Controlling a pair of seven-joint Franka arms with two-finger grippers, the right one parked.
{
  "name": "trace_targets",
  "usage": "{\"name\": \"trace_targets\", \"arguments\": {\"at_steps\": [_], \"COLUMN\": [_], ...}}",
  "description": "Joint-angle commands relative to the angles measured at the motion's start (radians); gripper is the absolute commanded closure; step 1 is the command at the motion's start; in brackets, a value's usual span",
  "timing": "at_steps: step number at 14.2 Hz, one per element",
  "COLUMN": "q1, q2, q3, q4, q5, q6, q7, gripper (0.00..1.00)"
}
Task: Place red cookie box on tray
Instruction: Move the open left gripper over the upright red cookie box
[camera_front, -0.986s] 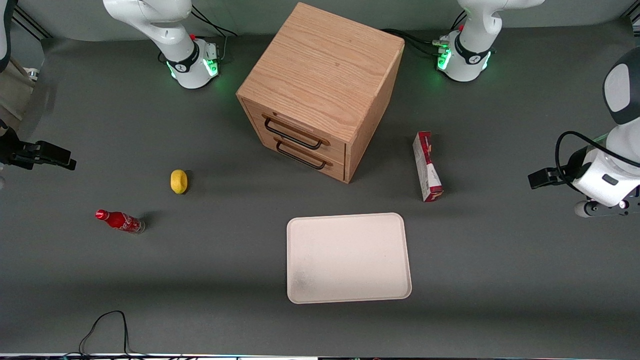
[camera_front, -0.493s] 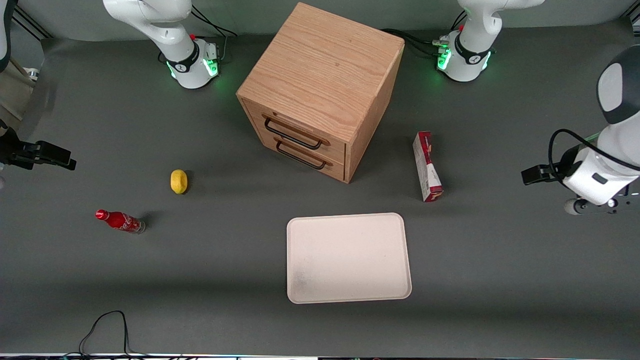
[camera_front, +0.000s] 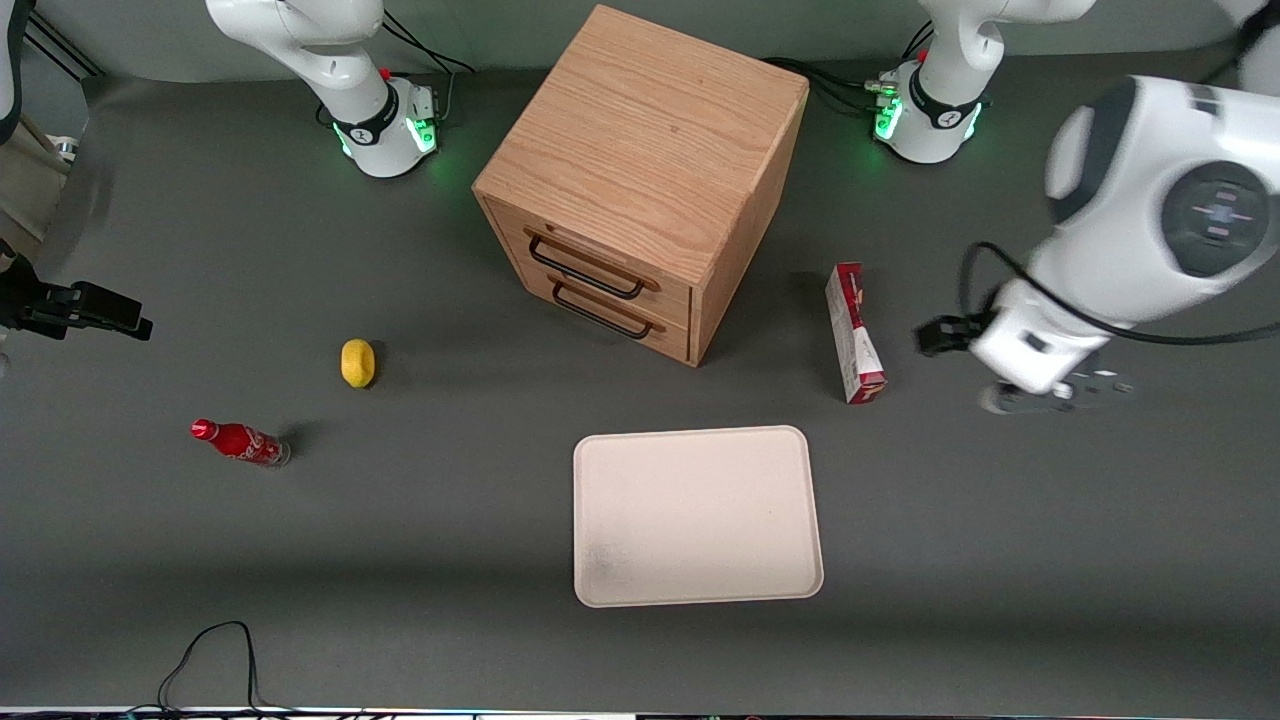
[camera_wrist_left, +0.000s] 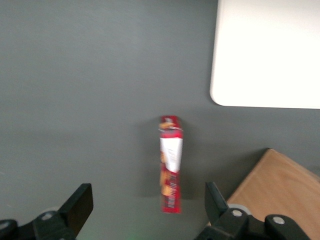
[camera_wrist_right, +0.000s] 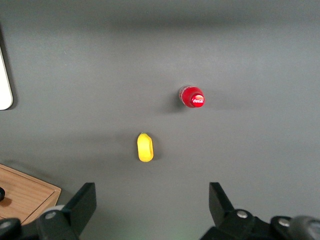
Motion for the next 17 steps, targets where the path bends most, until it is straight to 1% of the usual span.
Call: {"name": "trace_targets", "arguments": {"at_steps": [1, 3, 5, 7, 9, 12, 15, 17], "q1": [-0.032, -0.035, -0.039, -0.061, -0.079, -0.098, -0.115, -0.119], "q2": [-0.017, -0.103, -0.233, -0.348, -0.408, -0.387, -0.275, -0.223], "q3": [0.015, 0.015, 0.015, 0.015, 0.009, 0.007, 0.007, 0.007], "q4": [-0.003, -0.084, -0.241, -0.428, -0.588, -0.733, -0.774, -0.82], "q5": [-0.017, -0.017, -0.019, -0.019, -0.02, -0.019, -0.019, -0.019], "q6": [-0.059, -0.067, -0.019, 0.089, 0.22, 0.414, 0.543, 0.651], "q7": [-0.045, -0.042, -0.02, -0.02, -0.02, -0.02, -0.02, -0.017], "gripper": [0.01, 0.01, 0.01, 0.01, 0.01, 0.01, 0.02, 0.02]}}
